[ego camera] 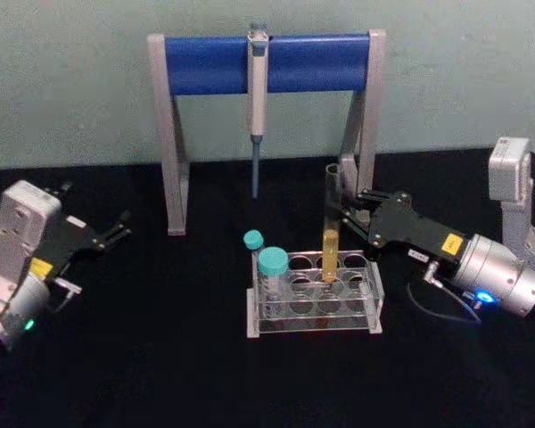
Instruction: Pick up the test tube from the test tube rack, shake it, then place it back into the test tube rack.
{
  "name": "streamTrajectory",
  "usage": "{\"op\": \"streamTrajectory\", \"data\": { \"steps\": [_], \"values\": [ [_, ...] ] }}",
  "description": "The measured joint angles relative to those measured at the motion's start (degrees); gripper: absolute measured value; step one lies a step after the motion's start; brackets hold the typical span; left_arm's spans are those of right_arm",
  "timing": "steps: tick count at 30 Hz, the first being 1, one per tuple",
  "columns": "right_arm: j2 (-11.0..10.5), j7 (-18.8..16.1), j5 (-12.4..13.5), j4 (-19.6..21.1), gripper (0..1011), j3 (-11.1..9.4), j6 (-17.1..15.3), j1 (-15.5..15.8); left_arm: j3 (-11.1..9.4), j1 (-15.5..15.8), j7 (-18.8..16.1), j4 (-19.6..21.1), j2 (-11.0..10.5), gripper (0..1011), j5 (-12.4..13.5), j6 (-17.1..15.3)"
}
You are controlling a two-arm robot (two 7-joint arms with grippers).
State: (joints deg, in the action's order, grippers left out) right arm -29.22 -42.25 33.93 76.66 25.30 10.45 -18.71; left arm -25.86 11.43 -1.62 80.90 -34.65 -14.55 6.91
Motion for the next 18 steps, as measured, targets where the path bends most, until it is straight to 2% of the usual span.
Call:
{"op": "streamTrajectory", "data": {
  "steps": [18],
  "values": [
    [1.01,-0.20,-0.93,-2.75,220,0.84,-0.69,-0.84,0.00,0.00,0.00,0.00,0.00,1001,0.00,0.00]
  ]
}}
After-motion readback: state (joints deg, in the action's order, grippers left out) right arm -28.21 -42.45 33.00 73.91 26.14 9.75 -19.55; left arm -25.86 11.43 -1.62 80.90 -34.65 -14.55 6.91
